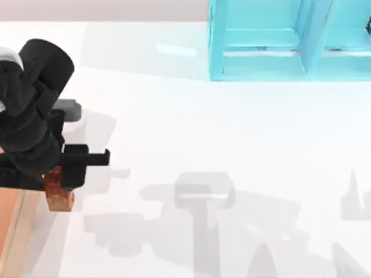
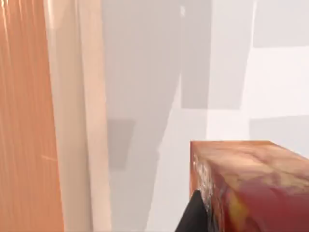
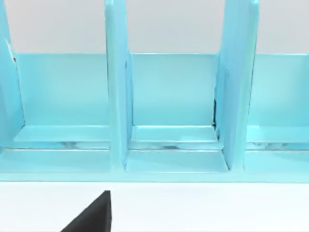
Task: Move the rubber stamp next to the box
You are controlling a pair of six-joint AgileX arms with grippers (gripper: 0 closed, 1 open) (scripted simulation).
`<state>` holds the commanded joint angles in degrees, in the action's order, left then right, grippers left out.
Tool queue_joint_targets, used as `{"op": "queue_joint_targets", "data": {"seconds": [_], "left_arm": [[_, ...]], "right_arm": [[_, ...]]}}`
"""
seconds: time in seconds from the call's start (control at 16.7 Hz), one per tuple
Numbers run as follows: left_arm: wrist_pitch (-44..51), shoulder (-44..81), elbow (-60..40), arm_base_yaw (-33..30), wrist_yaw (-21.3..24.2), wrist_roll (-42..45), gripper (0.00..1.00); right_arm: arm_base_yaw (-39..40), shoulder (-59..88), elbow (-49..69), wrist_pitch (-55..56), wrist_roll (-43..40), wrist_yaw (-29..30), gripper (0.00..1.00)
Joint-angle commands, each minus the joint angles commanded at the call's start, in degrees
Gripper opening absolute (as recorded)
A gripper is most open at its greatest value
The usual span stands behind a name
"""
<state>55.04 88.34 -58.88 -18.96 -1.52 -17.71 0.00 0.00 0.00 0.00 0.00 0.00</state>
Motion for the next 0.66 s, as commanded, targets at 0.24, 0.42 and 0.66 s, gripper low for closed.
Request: {"op": "queue_joint_targets", "data": {"seconds": [0.24, 0.42, 0.66], "left_arm": [[0.0, 0.0, 0.0, 0.0, 0.0, 0.0, 0.9], [0.0, 0.0, 0.0, 0.0, 0.0, 0.0, 1.0], [0.0, 0.0, 0.0, 0.0, 0.0, 0.0, 1.0]], "right_arm": [[0.0, 0.0, 0.0, 0.0, 0.0, 0.0, 1.0], [0.0, 0.0, 0.0, 0.0, 0.0, 0.0, 1.0], [0.0, 0.0, 0.0, 0.0, 0.0, 0.0, 1.0]]}}
